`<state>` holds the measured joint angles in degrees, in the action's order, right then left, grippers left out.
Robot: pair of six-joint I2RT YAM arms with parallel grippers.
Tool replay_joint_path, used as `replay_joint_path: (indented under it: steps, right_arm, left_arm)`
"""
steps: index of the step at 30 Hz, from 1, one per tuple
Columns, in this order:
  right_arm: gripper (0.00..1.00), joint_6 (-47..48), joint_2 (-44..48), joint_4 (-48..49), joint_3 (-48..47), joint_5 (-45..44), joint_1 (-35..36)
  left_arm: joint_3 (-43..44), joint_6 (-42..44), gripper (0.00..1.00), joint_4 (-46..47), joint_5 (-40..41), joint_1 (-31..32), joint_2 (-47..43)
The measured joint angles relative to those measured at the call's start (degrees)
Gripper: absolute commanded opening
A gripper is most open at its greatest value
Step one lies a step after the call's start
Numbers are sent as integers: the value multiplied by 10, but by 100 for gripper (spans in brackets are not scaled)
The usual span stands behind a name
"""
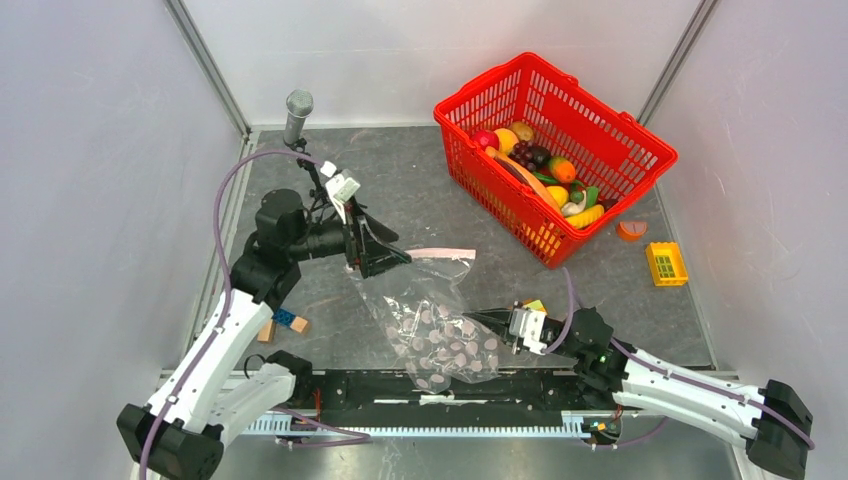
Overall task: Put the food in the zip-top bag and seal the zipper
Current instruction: Open the zipper of the food storage bag at the center of the board.
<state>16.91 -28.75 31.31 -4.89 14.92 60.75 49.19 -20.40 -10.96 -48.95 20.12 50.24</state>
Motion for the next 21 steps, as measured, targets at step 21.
replay_joint_path:
  steps: [21]
  right_arm:
    - [0,24,17,-31,0,31,4]
  left_arm:
    - [95,136,92,-118,21,74,90]
